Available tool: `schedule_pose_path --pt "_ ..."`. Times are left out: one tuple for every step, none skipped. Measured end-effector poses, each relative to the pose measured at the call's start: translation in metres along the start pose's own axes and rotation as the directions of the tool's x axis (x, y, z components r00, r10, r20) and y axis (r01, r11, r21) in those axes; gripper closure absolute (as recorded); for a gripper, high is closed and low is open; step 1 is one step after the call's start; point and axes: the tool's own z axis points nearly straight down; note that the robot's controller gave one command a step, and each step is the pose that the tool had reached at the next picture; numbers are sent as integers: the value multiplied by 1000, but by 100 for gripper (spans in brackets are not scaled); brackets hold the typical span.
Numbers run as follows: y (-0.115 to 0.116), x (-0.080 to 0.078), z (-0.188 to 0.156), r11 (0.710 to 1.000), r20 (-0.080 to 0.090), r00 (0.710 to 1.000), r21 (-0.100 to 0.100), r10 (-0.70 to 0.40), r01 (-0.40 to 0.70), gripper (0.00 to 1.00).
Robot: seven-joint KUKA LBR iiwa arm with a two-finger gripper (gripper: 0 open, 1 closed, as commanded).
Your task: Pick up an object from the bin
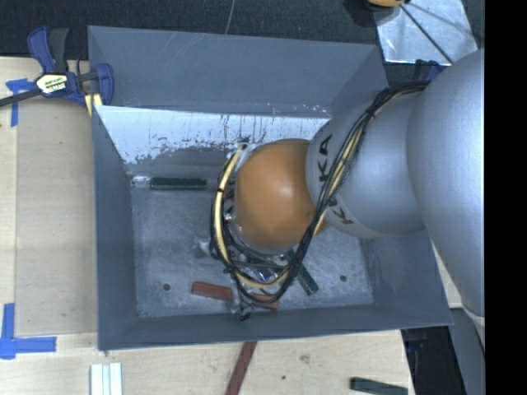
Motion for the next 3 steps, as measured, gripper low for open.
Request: schedule_pose_path --pt "-28 11 21 994 2 994 -2 -111 111 100" --pt "-28 11 21 994 2 994 -2 -111 111 100" --pt "-26 -11 -7 997 0 997 -2 -72 72 100"
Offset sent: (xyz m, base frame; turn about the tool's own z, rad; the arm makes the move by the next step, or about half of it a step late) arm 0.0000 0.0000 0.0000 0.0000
